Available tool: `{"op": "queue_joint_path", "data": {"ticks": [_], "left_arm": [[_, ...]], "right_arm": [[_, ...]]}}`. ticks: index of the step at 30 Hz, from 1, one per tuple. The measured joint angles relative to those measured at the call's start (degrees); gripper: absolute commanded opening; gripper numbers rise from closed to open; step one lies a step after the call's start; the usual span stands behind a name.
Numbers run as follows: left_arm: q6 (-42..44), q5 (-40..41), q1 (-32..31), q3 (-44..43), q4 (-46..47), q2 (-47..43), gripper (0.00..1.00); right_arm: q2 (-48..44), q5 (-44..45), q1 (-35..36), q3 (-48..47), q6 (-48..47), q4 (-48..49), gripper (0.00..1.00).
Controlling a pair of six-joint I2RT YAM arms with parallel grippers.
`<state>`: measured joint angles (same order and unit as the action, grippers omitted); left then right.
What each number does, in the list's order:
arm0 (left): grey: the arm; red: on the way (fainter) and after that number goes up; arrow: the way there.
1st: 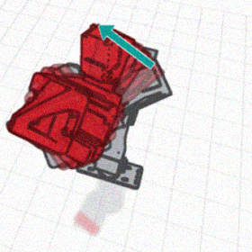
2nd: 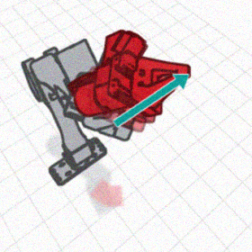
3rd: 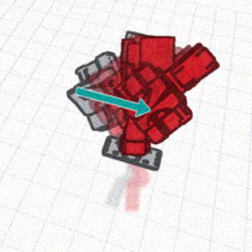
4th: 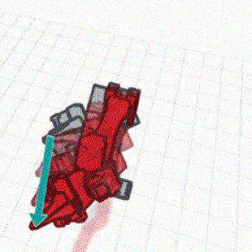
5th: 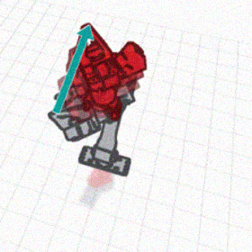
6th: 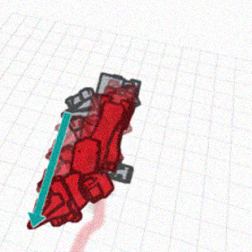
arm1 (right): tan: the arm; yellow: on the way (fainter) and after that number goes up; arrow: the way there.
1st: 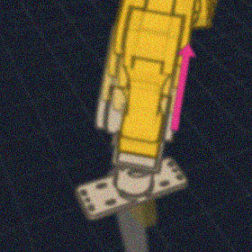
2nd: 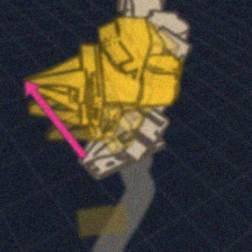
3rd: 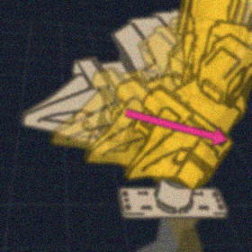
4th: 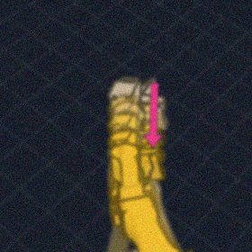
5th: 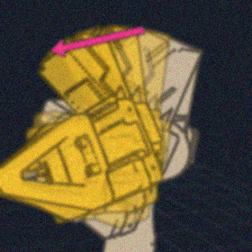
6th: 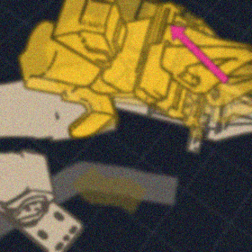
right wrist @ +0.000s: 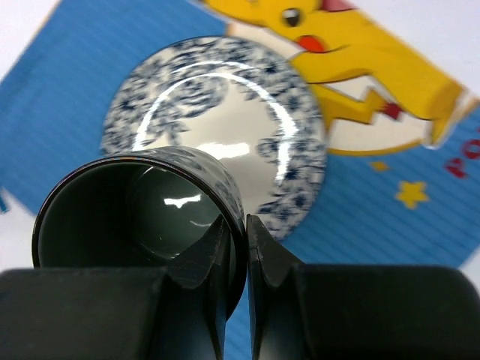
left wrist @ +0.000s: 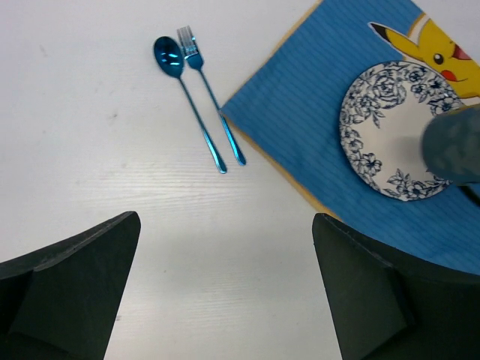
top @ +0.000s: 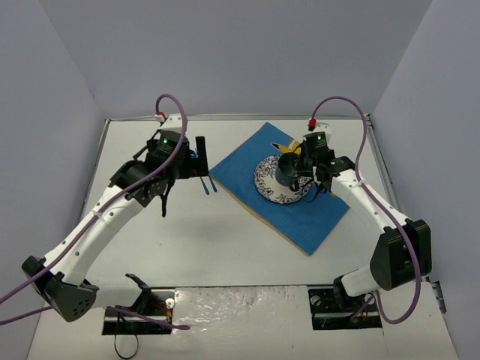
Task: Set the dinner table for one person
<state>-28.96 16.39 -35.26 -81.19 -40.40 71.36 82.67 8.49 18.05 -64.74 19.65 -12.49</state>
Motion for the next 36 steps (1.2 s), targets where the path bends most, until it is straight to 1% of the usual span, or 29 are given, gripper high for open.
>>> {"op": "queue_joint_path", "data": {"ticks": [4, 8, 14, 18, 20, 25, 29, 36], "left_arm": [[3.3, -0.4, 2.4, 5.7, -3.3, -6.3, 0.97], [5.5, -0.7, 5.1, 12.5, -4.3, -11.9, 0.97], [7.7, -4.0, 10.4, 18.1, -4.2, -13.9, 0.97], [8.7, -6.2, 14.1, 21.3, -4.0, -14.2, 0.97], [9.1, -6.8, 14.9, 22.0, -4.1, -14.3, 0.97], [9.7, -7.7, 15.4, 22.1, -4.0, -15.3, 0.97], [9.9, -7.9, 16.0, 22.1, -4.0, -16.2, 0.97], [10.2, -8.0, 16.6, 22.1, -4.0, -16.5, 0.97]], "right_arm": [[-0.9, -0.8, -7.1, 0.0, -2.4, -2.2, 0.00], [-0.9, -1.1, -14.5, 0.1, -6.2, -3.1, 0.00], [0.6, -2.6, -22.0, -0.1, -11.0, -3.7, 0.00], [4.9, -3.8, -25.4, -1.1, -13.7, -4.1, 0.00], [6.9, -4.7, -26.9, -1.4, -15.1, -4.1, 0.00], [9.3, -6.2, -29.3, -1.4, -19.5, -4.4, 0.00], [10.2, -9.1, -31.3, -1.5, -22.2, -4.0, 0.00], [10.8, -12.8, -33.2, -1.1, -23.9, -0.4, 0.00]]}}
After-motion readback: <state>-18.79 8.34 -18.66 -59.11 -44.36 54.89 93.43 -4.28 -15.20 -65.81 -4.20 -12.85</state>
